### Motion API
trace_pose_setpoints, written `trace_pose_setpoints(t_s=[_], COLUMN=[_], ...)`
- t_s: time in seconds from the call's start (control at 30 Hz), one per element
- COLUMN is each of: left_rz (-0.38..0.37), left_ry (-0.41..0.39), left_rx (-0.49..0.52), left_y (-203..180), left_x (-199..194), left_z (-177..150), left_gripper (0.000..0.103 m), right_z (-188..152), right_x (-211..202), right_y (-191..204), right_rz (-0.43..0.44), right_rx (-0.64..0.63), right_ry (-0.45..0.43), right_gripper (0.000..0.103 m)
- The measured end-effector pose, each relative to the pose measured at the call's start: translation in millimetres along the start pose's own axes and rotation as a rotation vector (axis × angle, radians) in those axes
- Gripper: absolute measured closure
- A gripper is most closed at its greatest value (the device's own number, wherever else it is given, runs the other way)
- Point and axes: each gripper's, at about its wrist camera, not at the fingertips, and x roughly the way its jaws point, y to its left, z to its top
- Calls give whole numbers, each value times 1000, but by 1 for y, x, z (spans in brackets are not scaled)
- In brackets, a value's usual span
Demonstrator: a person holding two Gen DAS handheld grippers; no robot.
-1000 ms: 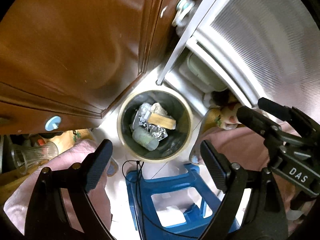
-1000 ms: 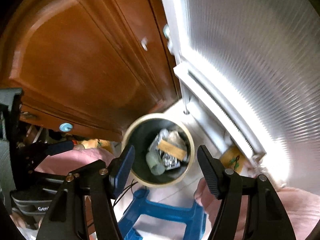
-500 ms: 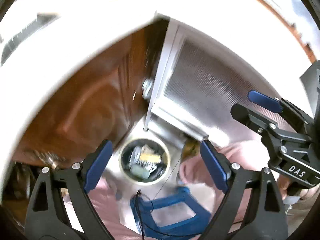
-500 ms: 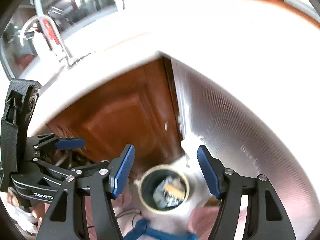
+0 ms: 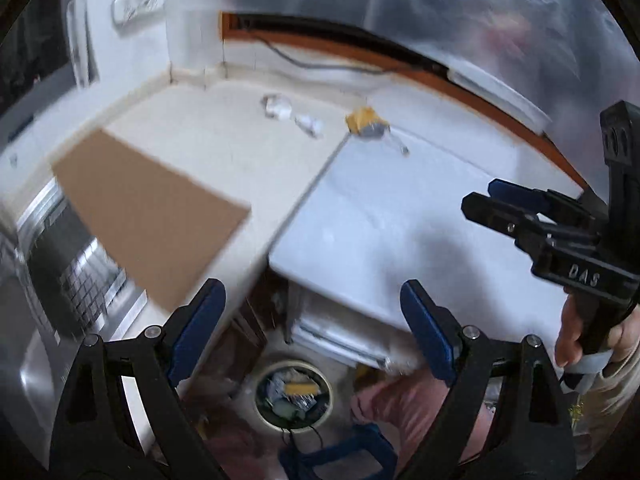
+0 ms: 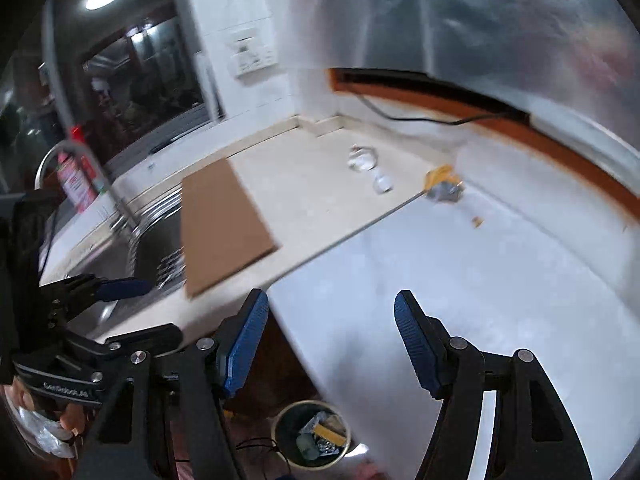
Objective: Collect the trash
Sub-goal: 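Raise both tools back up to the counter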
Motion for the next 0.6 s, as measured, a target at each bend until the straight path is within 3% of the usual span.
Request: trace_pose_setpoints(t_s=[0.17, 0.3, 0.43, 0.6], left_rz=[20, 16, 21, 3], left_ry=[5, 47, 60, 76], left_rx=[24, 14, -14, -74], left_y=[-2, 0, 7, 15], left_x=[35, 86, 148, 217], left_z=[76, 130, 173, 198], left_gripper=[15, 15, 15, 15], right_z=[74, 120, 144, 158], right_x=[26, 76, 133, 202], right_y=[-54, -103, -142, -189], right_rz=[-42, -74, -105, -119], right_rx=[45, 110, 163, 257], right_ry=[28, 66, 82, 121], right_gripper=[36, 36, 36, 36])
